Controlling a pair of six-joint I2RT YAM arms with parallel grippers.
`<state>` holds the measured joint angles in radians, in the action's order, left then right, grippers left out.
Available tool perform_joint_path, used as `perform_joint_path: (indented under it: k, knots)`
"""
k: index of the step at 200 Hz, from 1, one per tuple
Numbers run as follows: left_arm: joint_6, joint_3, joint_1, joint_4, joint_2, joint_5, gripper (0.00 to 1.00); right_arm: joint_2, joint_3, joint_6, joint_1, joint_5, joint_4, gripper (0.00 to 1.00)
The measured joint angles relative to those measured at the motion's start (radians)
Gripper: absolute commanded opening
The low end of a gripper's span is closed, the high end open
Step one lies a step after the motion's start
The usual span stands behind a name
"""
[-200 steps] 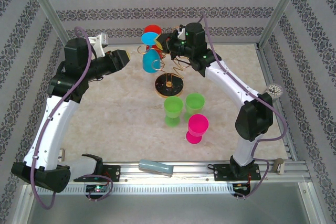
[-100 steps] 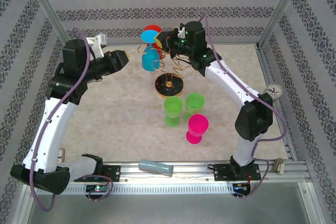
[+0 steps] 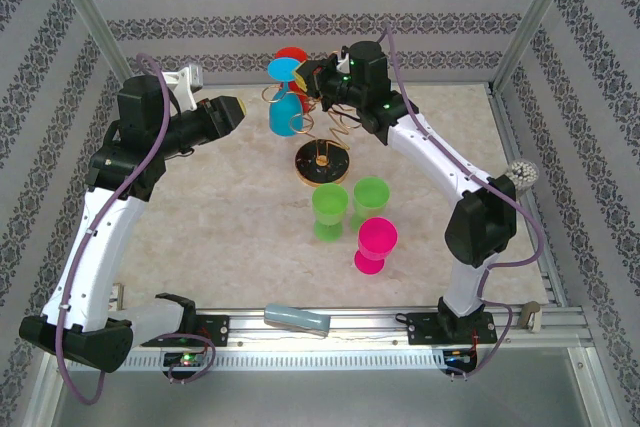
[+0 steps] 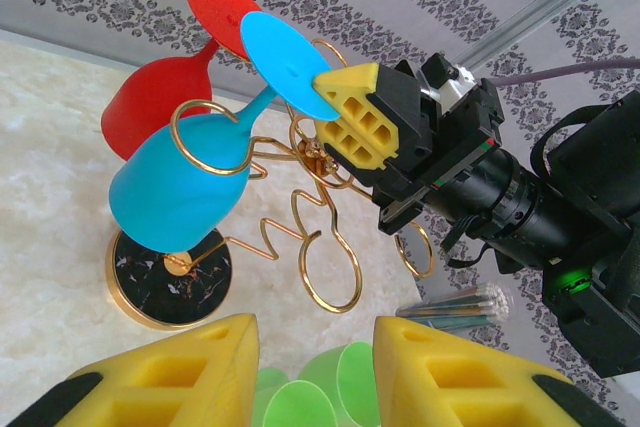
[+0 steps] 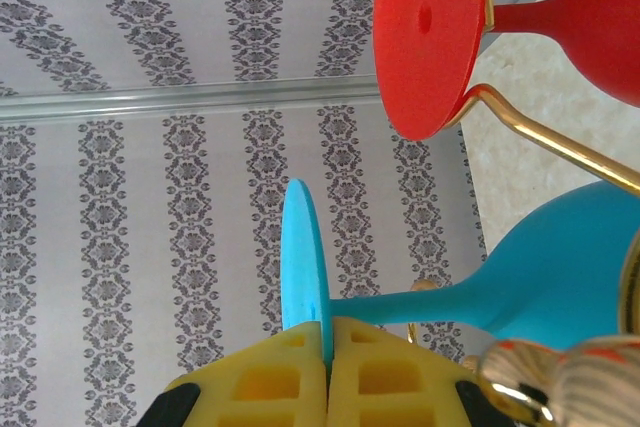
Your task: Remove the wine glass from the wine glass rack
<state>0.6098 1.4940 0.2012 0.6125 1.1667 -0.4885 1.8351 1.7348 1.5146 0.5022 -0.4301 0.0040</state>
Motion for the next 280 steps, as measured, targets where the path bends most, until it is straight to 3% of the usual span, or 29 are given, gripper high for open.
perform_joint_path:
  k: [280]
  knots:
    - [0.000,-0.031,0.000,-0.016,-0.048,0.004,0.36,0.059,0.076,0.077,0.033,0.074,-0.047,0.00]
